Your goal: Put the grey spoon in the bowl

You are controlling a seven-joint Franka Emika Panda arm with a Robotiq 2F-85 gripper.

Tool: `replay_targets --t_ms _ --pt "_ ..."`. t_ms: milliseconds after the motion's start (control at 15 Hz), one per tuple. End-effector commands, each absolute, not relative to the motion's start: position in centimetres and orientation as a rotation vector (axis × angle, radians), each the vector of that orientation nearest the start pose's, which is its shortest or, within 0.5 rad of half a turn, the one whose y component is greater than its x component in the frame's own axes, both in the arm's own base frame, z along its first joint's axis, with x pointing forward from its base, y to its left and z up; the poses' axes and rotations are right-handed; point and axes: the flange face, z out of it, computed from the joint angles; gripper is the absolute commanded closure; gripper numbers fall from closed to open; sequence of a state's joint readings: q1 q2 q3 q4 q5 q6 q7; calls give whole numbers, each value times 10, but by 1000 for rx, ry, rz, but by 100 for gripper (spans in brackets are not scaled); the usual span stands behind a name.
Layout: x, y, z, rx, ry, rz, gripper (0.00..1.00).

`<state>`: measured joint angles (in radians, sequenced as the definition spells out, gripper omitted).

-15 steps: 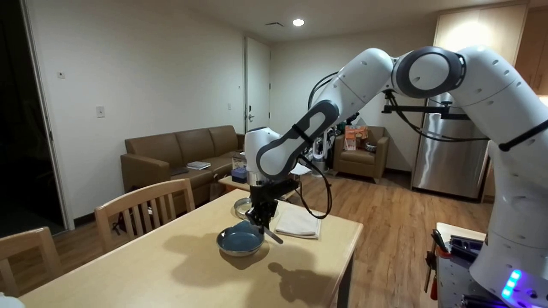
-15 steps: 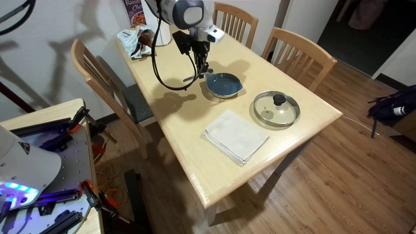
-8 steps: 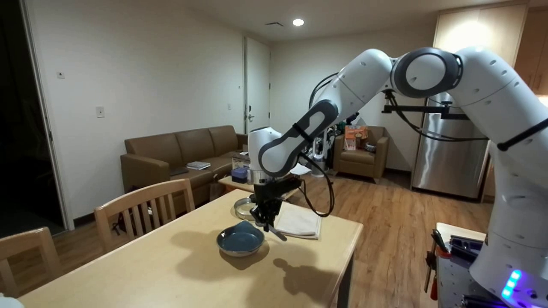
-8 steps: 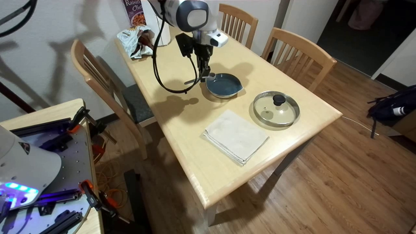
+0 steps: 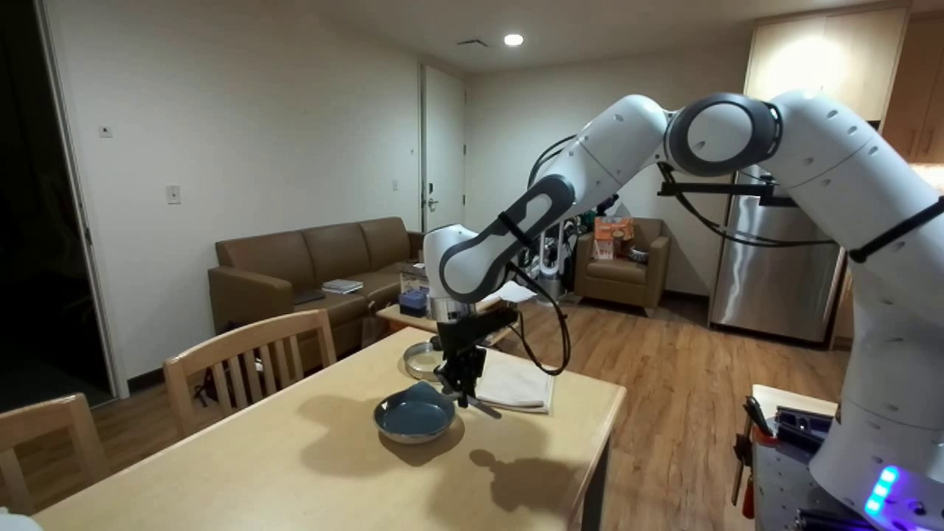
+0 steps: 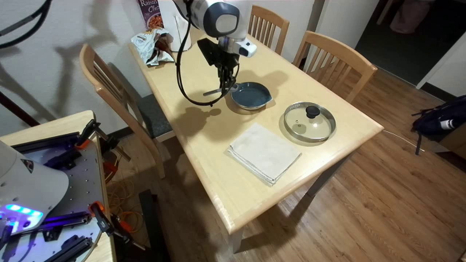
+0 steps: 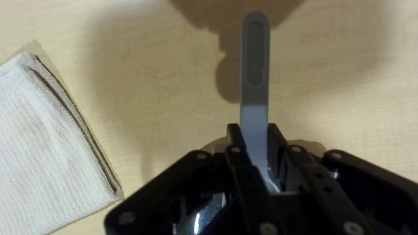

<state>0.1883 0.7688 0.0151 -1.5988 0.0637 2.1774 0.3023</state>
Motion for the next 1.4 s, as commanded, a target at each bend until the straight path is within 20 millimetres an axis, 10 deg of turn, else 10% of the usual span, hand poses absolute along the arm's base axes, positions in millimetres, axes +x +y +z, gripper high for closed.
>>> replay_targets --t_ms 0,200,267,400,467,1333 --pt "672 120 157 -3045 101 413 95" --pt "682 109 151 -3069 77 382 95" --pt "674 113 153 -3081 117 376 78" --pt "678 110 149 -3081 115 371 78" --pt "678 110 149 -3080 114 370 95" --pt "713 109 100 -3093 66 272 95"
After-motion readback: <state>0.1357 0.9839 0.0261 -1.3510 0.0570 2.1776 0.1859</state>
